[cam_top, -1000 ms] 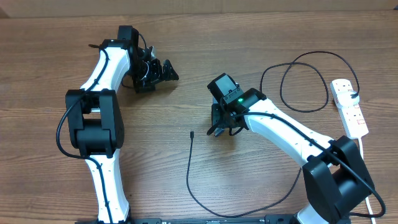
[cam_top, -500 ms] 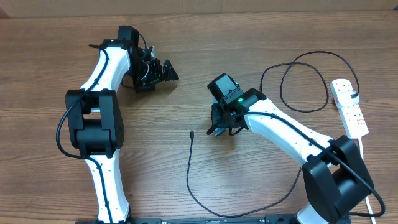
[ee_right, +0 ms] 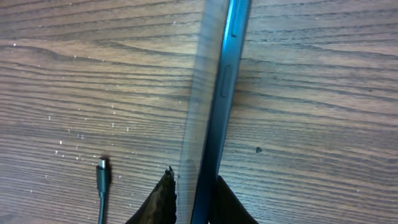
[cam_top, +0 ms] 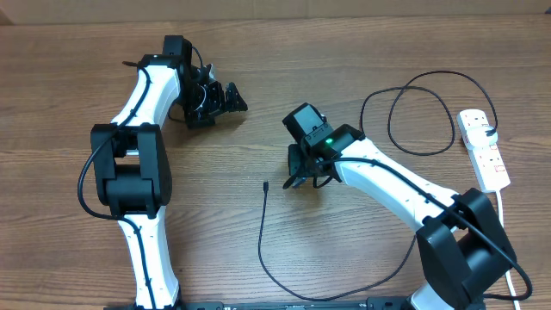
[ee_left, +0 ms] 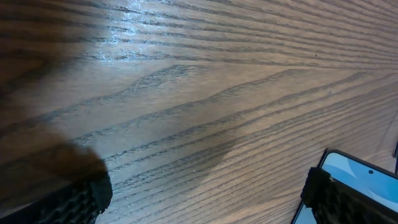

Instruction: Plug charger to phone and switch on socket

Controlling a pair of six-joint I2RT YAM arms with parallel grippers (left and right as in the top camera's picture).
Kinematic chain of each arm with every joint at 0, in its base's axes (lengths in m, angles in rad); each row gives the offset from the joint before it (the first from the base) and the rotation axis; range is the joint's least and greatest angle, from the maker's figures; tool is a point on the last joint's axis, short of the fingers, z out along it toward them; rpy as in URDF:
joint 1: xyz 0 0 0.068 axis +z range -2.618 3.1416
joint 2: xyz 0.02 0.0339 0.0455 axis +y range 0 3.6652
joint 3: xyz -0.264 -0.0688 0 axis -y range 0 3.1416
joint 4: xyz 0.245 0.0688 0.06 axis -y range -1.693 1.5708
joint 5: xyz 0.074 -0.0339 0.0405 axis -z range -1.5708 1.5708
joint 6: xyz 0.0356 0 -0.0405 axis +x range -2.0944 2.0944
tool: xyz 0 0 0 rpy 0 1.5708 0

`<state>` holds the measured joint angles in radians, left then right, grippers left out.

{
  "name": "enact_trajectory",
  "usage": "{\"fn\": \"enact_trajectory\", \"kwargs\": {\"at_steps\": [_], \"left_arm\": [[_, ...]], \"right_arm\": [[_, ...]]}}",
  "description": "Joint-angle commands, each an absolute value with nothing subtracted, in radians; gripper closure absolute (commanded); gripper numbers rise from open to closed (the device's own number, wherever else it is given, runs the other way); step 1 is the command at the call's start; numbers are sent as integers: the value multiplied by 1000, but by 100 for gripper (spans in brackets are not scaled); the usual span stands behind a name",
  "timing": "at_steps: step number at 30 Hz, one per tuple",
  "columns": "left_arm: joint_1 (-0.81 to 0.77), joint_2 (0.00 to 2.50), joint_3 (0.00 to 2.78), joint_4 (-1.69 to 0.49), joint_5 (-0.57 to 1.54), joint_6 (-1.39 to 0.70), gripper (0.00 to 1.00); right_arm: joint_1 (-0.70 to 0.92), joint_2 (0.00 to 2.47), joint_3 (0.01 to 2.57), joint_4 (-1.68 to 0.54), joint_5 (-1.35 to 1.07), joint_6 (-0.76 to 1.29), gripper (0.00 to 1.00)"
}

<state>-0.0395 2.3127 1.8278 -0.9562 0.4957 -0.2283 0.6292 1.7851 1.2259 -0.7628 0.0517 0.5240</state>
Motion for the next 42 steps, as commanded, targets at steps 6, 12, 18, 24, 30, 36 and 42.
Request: {"fn": "enact_trajectory", "kwargs": {"at_steps": [6,12,18,24,30,36,42], "left_arm": [[-46,2334,1823,-952,460,-202,0],[-46,2334,1823,-952,460,-202,0],[-46,2334,1823,-952,460,-202,0],[-46,2334,1823,-952,460,-202,0],[-46,2334,1823,-952,460,-202,0],[-46,2334,1823,-952,460,-202,0],[-46,2334,1823,-952,460,-202,0]], "right_arm": [[635,1792,1230,-737,51,528,88],[635,1801,1228,-722,51,528,87],[635,1802,1201,-659,52,528,86],[635,1809,1196,-632,86,528,79],[635,1810,1196,-608,90,528,78],[635,1811,1196,-591,89,528,96],[635,1811,1196,-591,90,529,96]]}}
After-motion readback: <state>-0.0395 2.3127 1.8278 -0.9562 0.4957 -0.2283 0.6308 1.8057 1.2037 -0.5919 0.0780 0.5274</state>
